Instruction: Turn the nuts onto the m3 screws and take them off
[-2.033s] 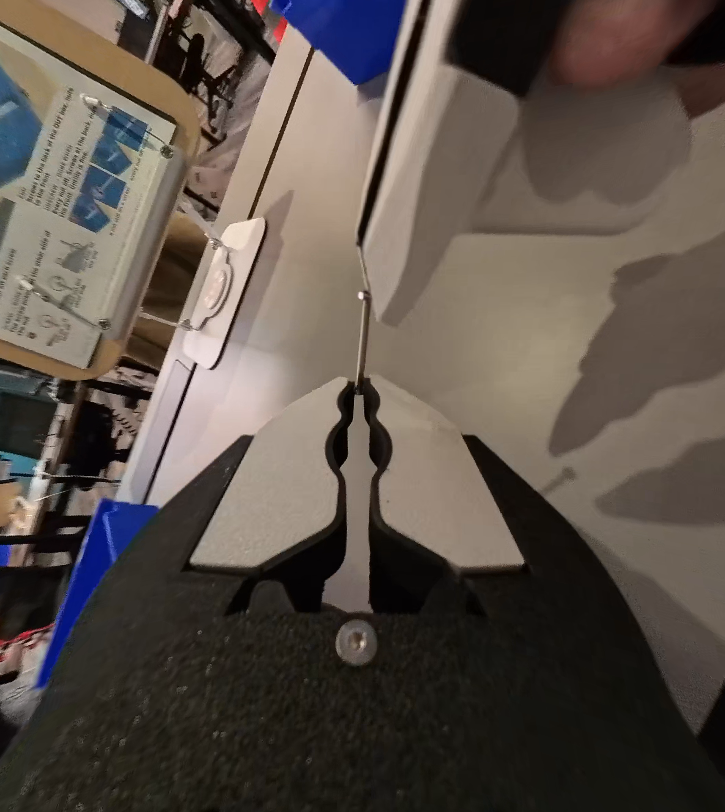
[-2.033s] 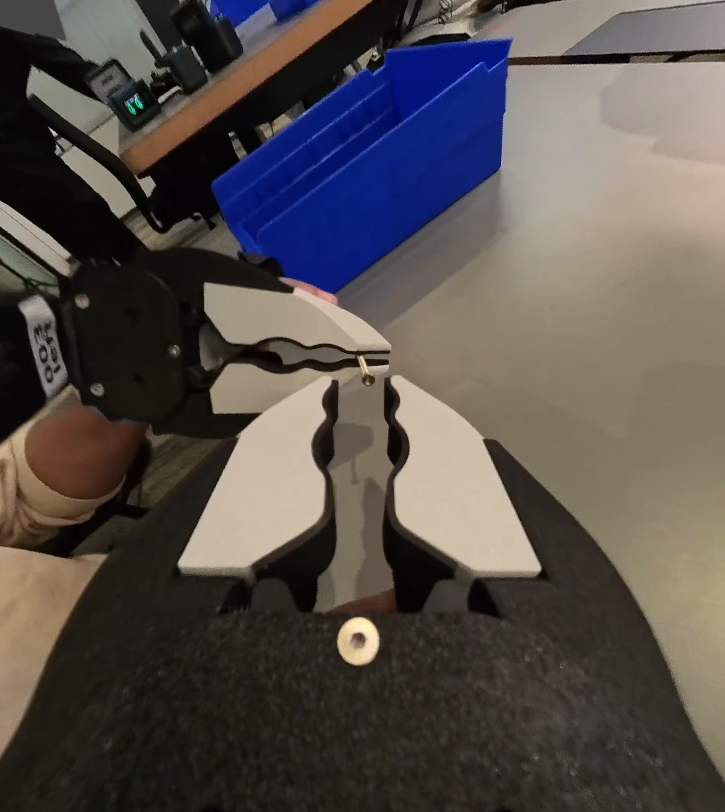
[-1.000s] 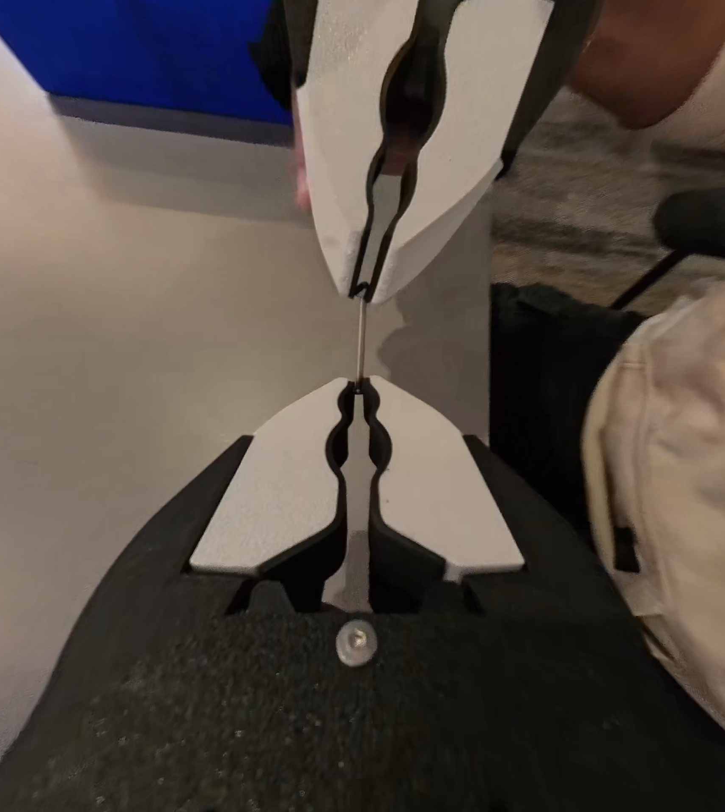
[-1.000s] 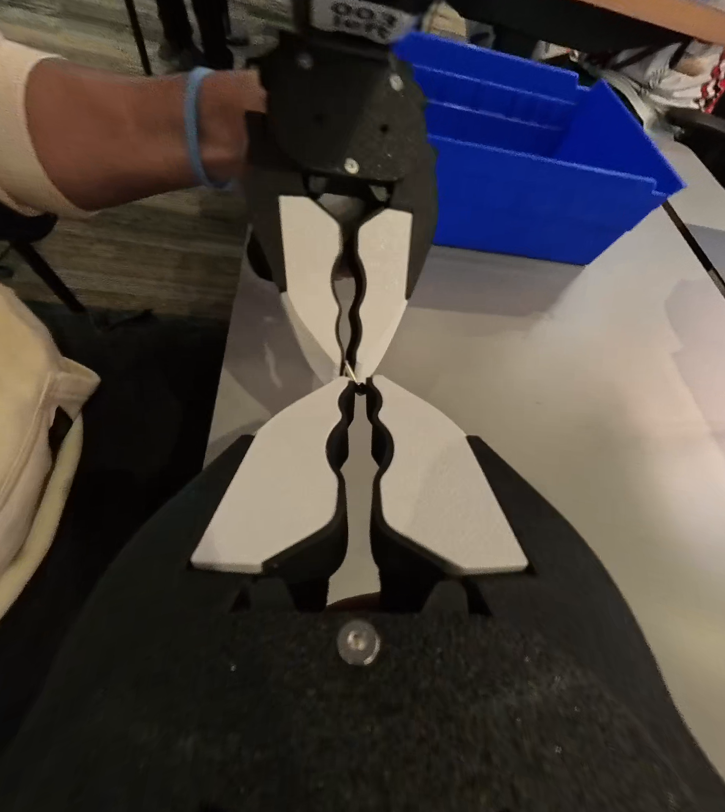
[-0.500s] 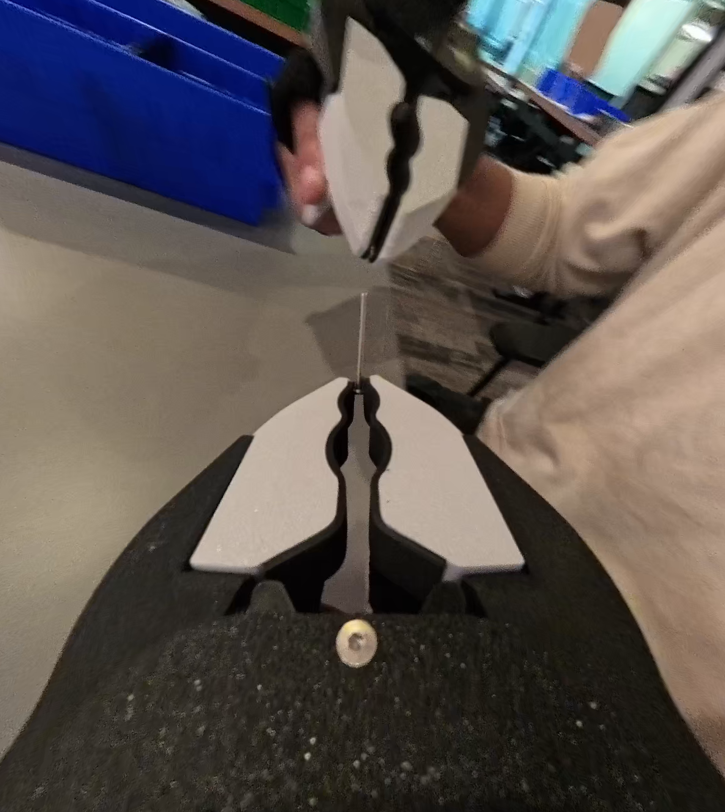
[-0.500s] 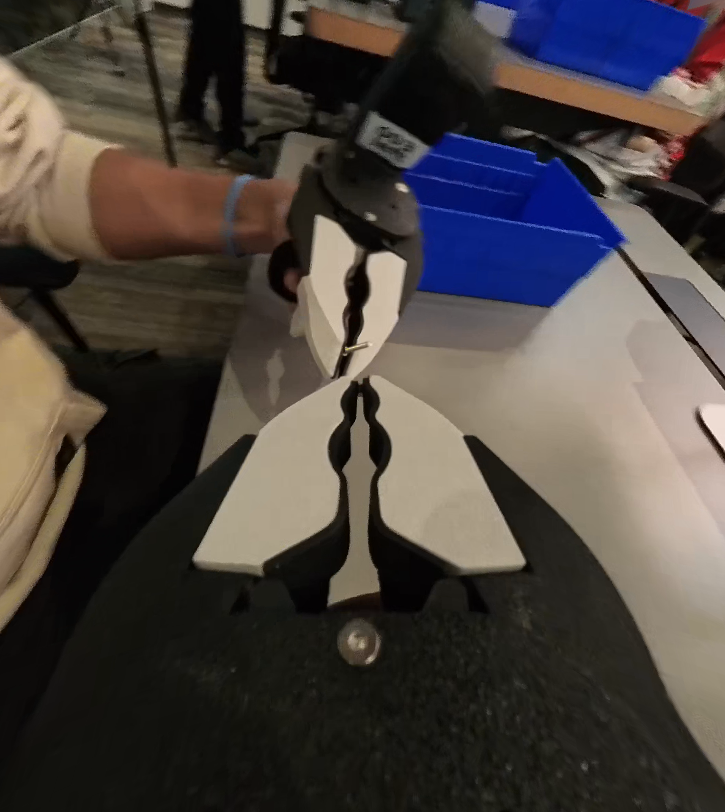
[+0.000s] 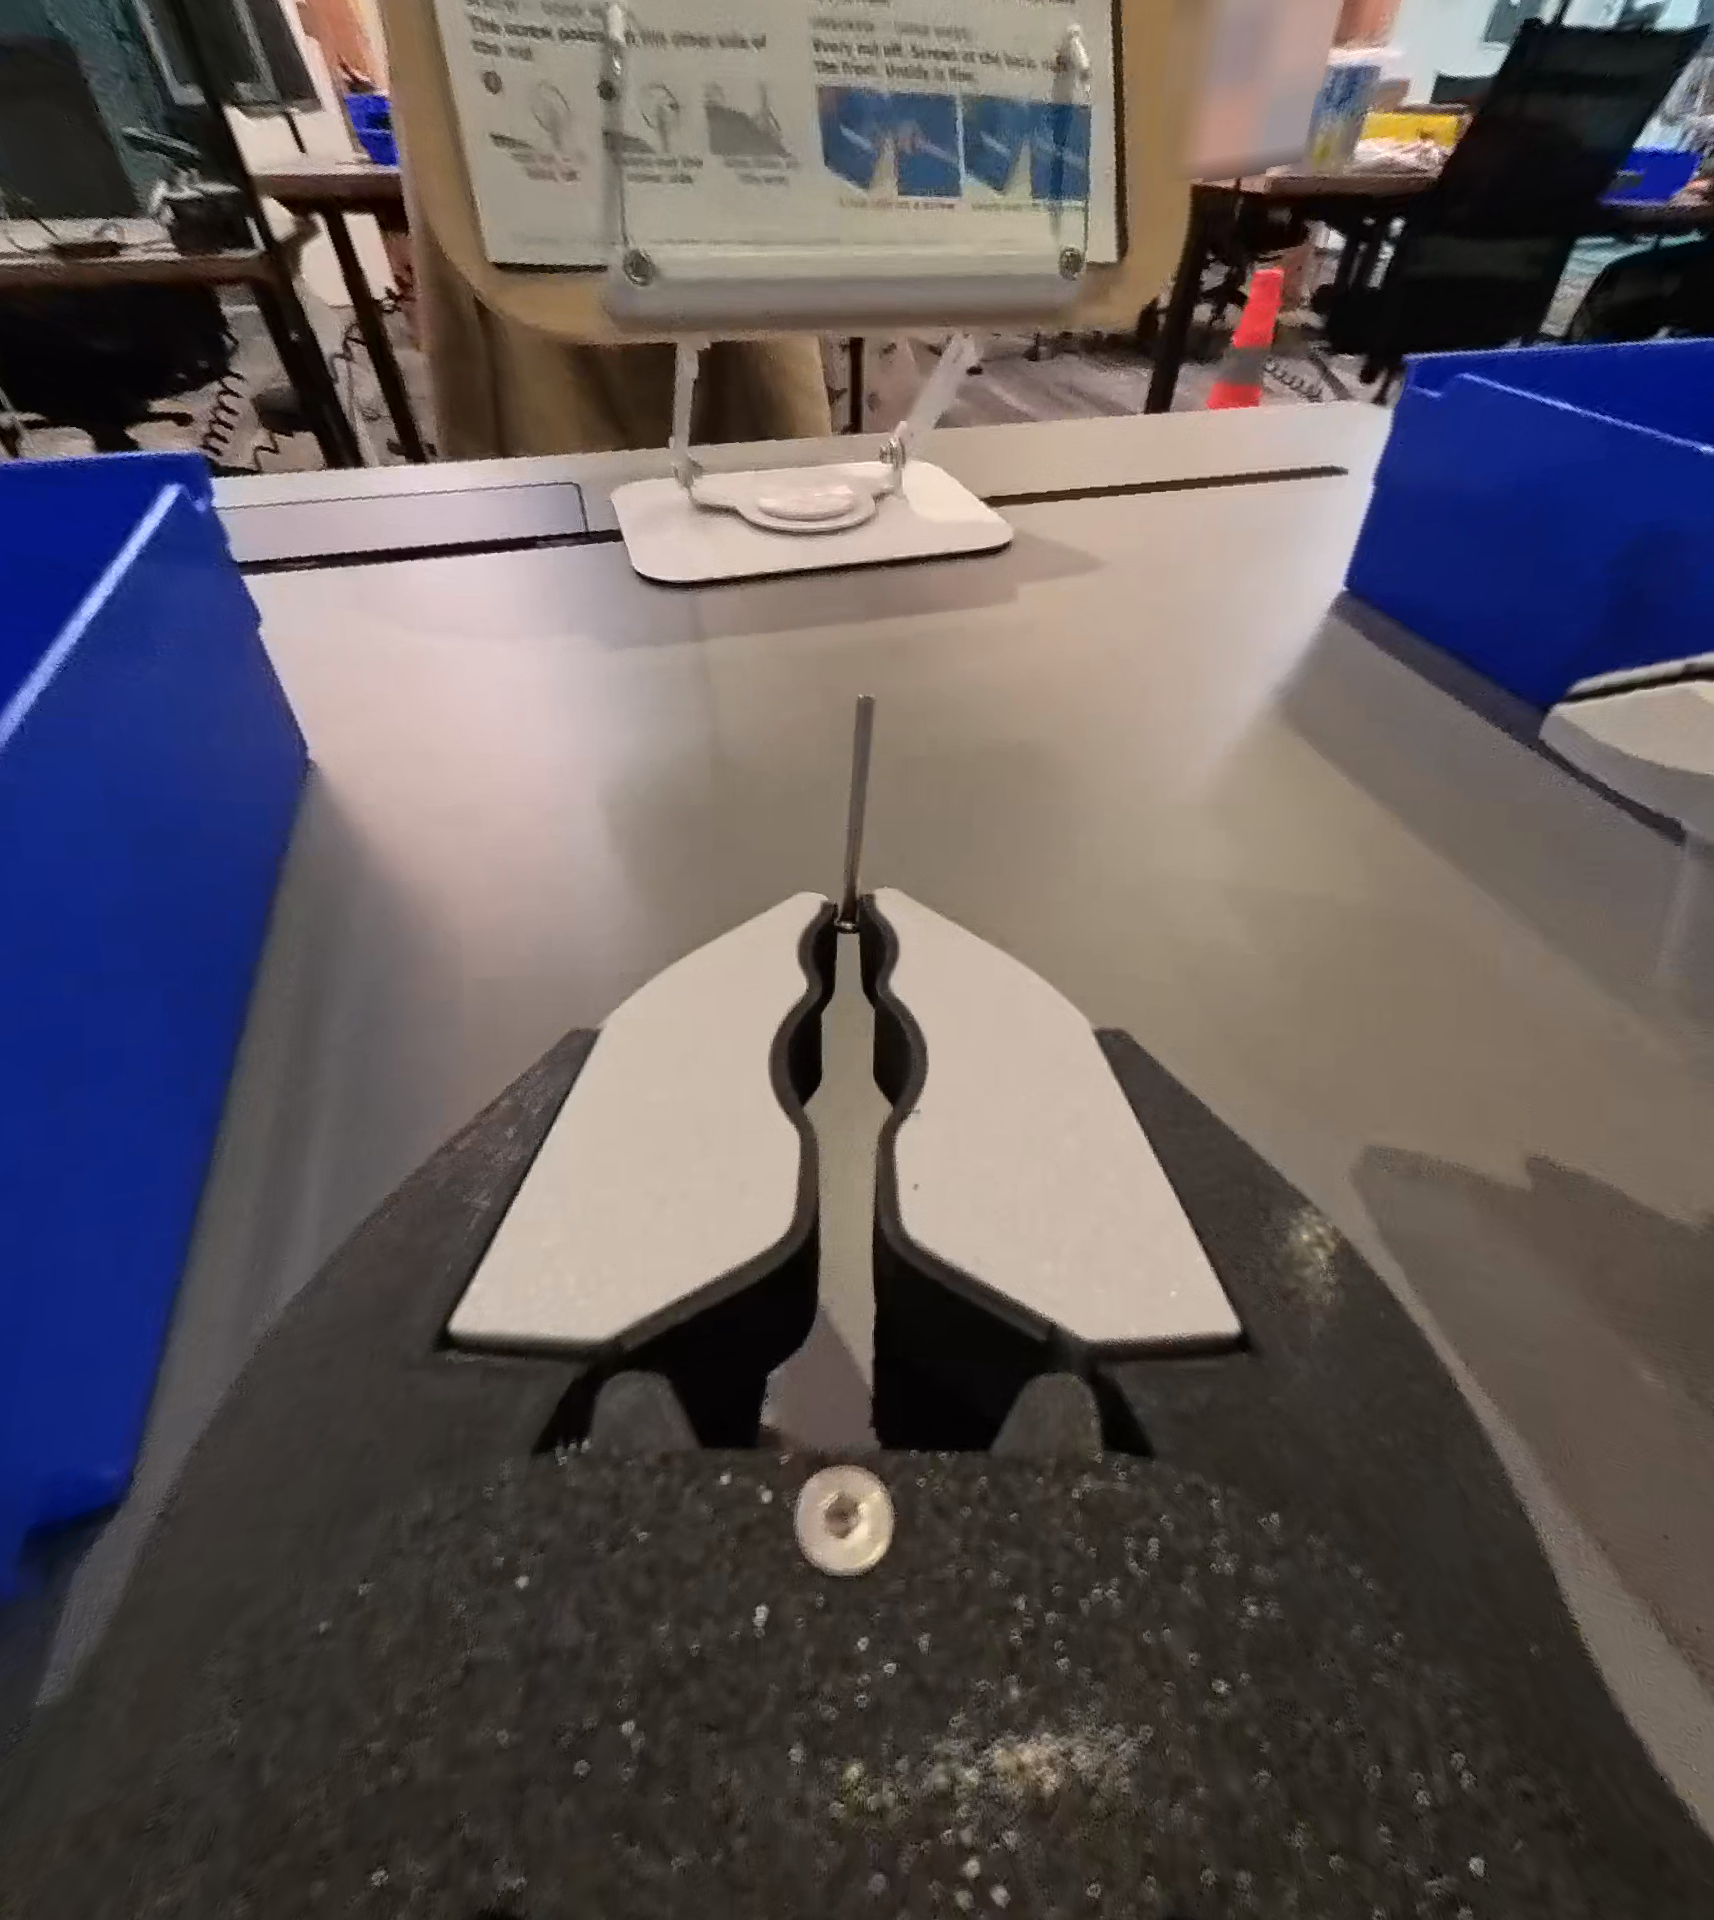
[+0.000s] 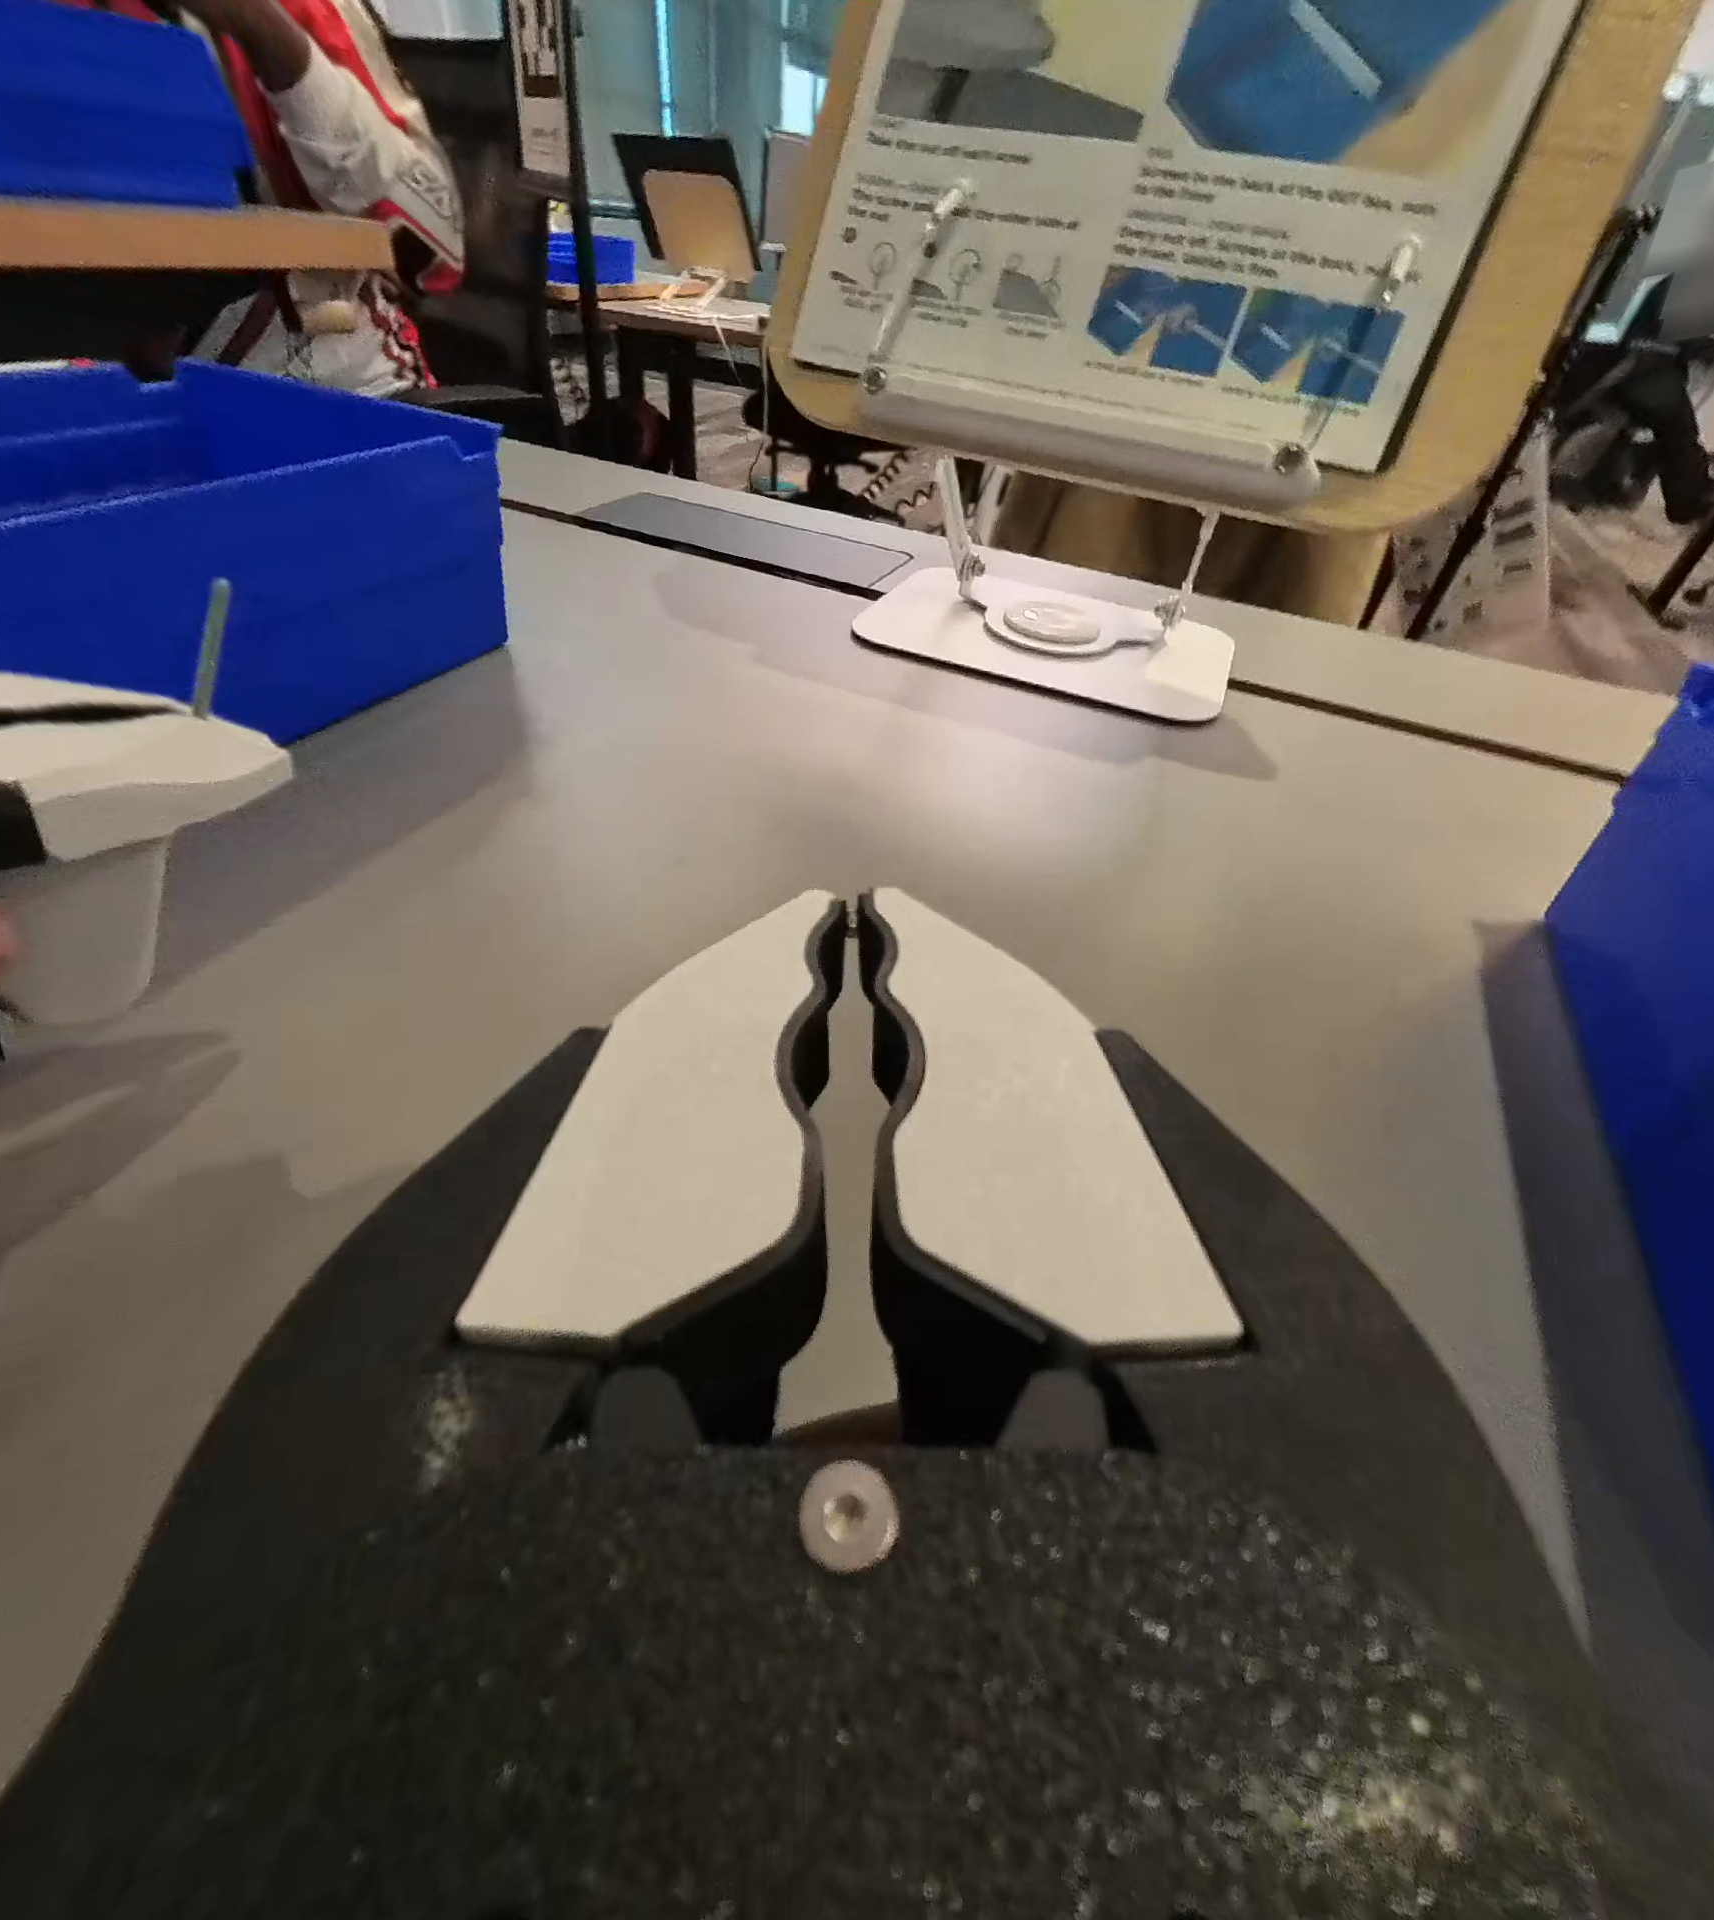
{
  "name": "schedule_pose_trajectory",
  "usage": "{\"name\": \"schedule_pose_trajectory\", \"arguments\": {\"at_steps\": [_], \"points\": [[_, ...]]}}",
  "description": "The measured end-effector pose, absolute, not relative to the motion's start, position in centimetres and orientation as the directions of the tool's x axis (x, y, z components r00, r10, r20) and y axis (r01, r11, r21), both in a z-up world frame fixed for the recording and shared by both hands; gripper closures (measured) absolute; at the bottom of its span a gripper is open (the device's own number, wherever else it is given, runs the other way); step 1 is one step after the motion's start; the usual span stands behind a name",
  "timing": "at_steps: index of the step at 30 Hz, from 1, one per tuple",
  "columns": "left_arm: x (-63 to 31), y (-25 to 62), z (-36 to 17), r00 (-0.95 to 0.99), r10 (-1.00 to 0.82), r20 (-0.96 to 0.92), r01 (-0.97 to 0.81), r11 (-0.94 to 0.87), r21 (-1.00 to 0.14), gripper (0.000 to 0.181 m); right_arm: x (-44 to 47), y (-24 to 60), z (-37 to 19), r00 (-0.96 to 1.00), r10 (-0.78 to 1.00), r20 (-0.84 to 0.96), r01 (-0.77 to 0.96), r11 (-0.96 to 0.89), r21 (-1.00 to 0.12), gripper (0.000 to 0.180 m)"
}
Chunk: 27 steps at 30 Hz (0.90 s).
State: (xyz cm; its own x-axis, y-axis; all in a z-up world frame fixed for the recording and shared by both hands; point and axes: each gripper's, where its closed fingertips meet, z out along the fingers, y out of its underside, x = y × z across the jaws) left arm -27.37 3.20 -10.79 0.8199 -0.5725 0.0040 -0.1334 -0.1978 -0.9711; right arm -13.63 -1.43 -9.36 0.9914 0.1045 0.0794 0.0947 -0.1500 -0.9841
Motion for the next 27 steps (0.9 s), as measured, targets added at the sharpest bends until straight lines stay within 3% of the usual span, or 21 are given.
{"name": "schedule_pose_trajectory", "arguments": {"at_steps": [6,10,16,20,27], "points": [[-27.3,3.1,-11.0,0.810,-0.585,0.033,-0.116,-0.215,-0.970,0.177,-13.2,-1.7,-9.2,0.995,0.090,0.046,0.060,-0.161,-0.985,0.178],[-27.2,3.0,-10.8,0.796,-0.604,0.026,-0.116,-0.194,-0.974,0.177,-11.4,-3.3,-6.2,0.991,0.098,0.089,0.099,-0.104,-0.990,0.178],[-26.9,2.9,-10.9,0.784,-0.621,0.027,-0.121,-0.195,-0.973,0.177,1.5,-6.3,-1.3,0.986,-0.056,0.155,0.145,-0.158,-0.977,0.178],[-26.9,2.9,-11.0,0.775,-0.629,0.055,-0.103,-0.211,-0.972,0.177,9.5,-6.5,-2.2,0.989,-0.064,0.137,0.108,-0.331,-0.937,0.178],[-26.8,2.8,-11.0,0.765,-0.641,0.066,-0.099,-0.218,-0.971,0.177,14.7,-5.7,-3.2,0.975,-0.104,0.195,0.136,-0.412,-0.901,0.177]]}}
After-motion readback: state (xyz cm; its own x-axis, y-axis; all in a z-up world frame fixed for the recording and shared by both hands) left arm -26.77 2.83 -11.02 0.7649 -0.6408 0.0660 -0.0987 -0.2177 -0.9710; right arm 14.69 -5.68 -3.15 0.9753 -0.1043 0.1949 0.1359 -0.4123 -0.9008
